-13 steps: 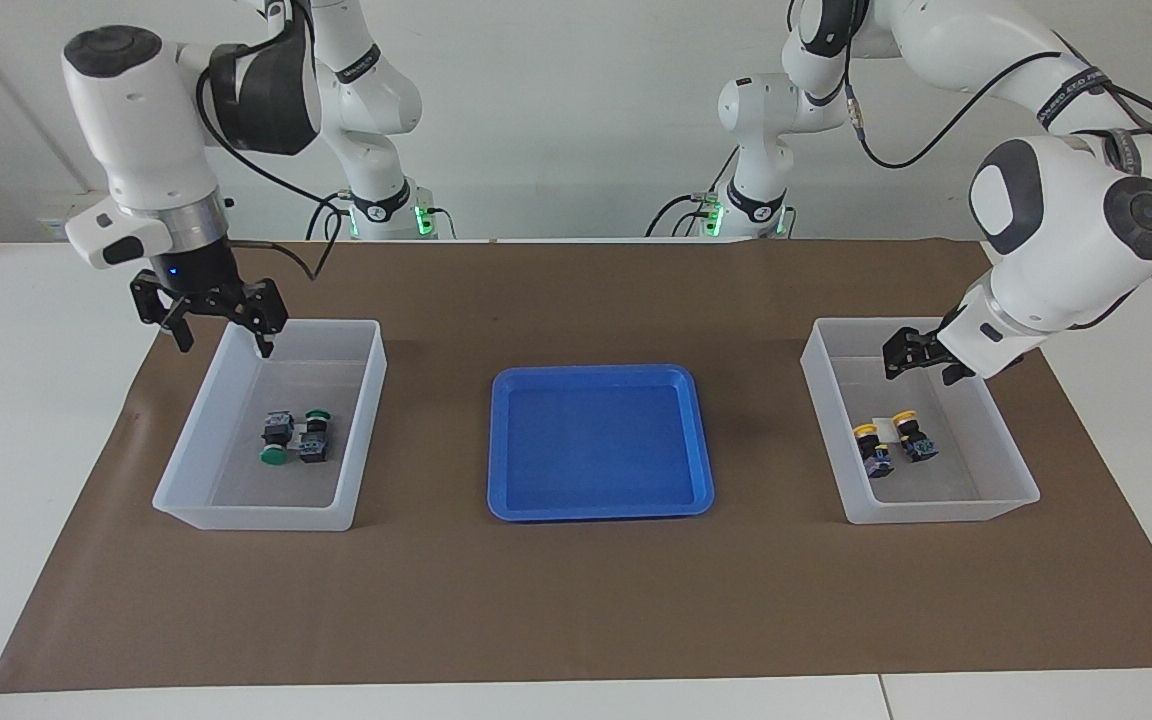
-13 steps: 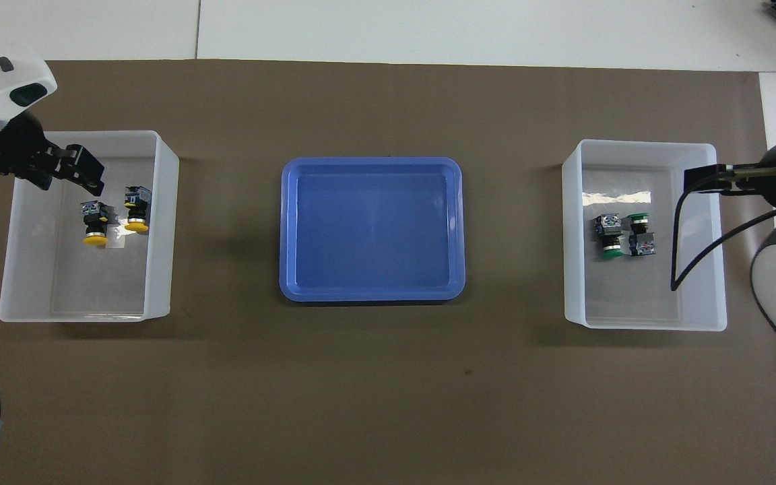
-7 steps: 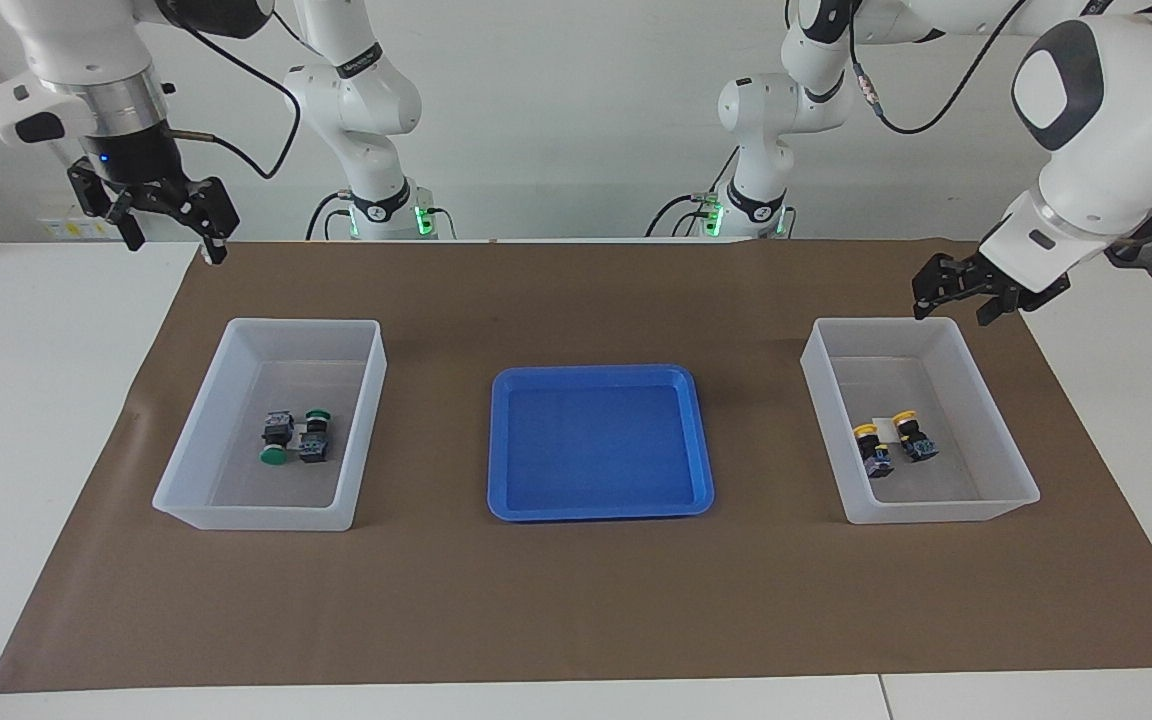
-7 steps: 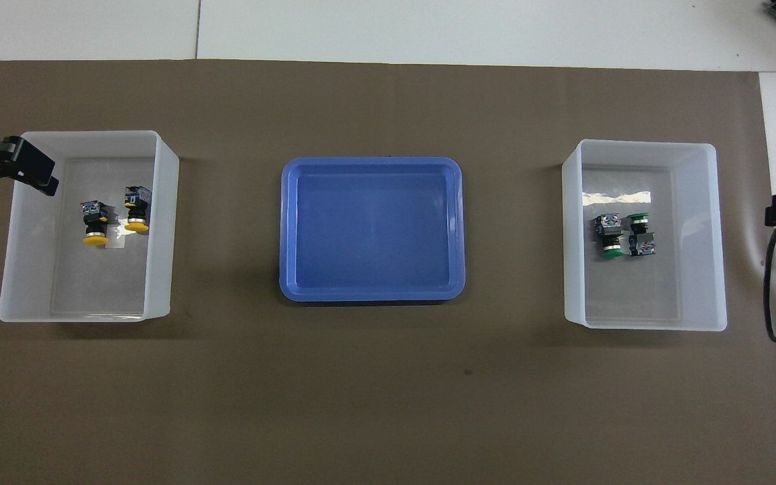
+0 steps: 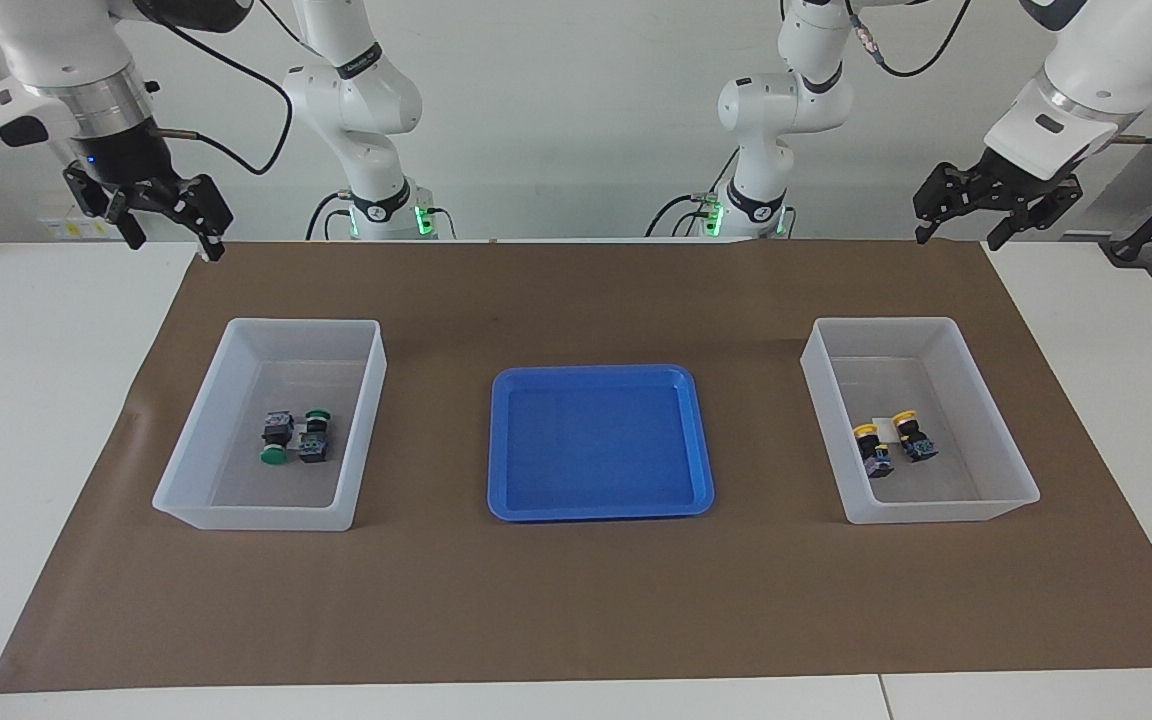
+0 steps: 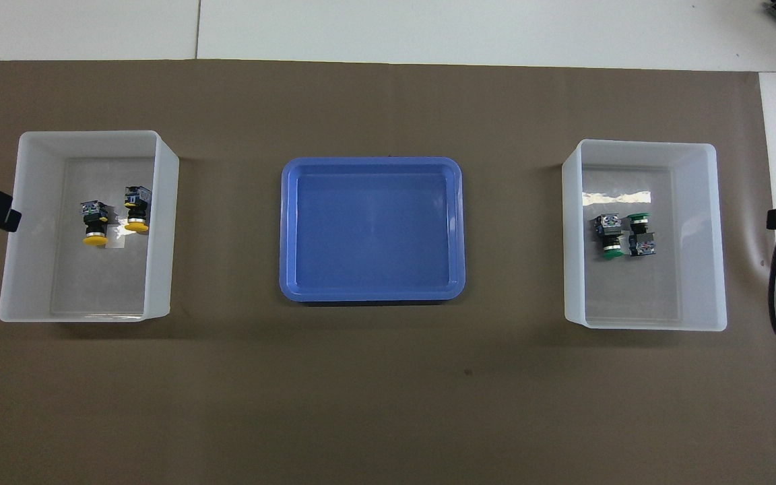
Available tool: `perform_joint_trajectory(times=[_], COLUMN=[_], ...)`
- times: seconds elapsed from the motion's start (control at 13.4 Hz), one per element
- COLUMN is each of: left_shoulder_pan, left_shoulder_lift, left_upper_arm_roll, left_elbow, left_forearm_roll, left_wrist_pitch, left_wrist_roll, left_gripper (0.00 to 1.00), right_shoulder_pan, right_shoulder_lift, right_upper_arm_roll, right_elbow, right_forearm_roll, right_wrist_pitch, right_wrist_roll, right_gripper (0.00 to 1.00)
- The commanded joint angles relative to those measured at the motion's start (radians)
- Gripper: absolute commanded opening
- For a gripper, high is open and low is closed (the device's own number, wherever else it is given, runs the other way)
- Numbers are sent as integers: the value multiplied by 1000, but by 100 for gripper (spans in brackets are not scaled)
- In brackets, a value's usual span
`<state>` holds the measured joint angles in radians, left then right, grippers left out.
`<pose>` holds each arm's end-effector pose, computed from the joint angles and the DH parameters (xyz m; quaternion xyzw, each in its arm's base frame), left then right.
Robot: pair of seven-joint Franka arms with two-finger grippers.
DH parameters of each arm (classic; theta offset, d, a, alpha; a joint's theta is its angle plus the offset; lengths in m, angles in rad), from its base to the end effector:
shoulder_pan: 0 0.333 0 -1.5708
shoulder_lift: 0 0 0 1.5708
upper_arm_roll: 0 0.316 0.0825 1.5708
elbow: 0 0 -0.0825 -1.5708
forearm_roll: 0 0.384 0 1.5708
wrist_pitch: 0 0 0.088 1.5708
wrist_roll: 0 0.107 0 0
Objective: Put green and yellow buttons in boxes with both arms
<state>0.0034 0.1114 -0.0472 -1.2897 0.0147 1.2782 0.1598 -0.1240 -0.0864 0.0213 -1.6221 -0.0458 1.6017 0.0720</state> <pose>0.5555 -0.0205 0.6671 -0.9931 0.0998 0.0615 0.0010 0.5274 -0.0586 0.6500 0.9954 -0.0872 0.0326 0.0243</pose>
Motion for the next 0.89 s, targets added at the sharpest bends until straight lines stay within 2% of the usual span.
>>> perform_joint_trajectory(times=[0.0,0.15,0.3,0.45,0.6,0.82], left_shoulder_pan=[-11,-11,-11,-11,-11,-11], left_shoulder_lift=[-122,-197,-237,-245,-243,-242], left_upper_arm_roll=[6,4,4,4,4,1], left_elbow=[-234,-394,-488,-504,-505,-505], left_forearm_roll=[17,17,17,17,17,16], left_wrist_pitch=[117,225,297,311,317,357], left_wrist_roll=[4,4,4,4,4,3], left_gripper=[89,89,89,92,100,100], right_shoulder_pan=[86,86,86,86,87,87], right_shoulder_lift=[14,10,7,5,-1,-4], right_upper_arm_roll=[-89,-86,-86,-72,-54,-44], right_elbow=[27,25,25,27,12,8], right_forearm_roll=[11,11,11,15,8,-3], right_wrist_pitch=[-48,-54,-74,-91,-86,-80], right_wrist_roll=[6,3,-3,-5,-29,-40], right_gripper=[100,100,100,100,100,100])
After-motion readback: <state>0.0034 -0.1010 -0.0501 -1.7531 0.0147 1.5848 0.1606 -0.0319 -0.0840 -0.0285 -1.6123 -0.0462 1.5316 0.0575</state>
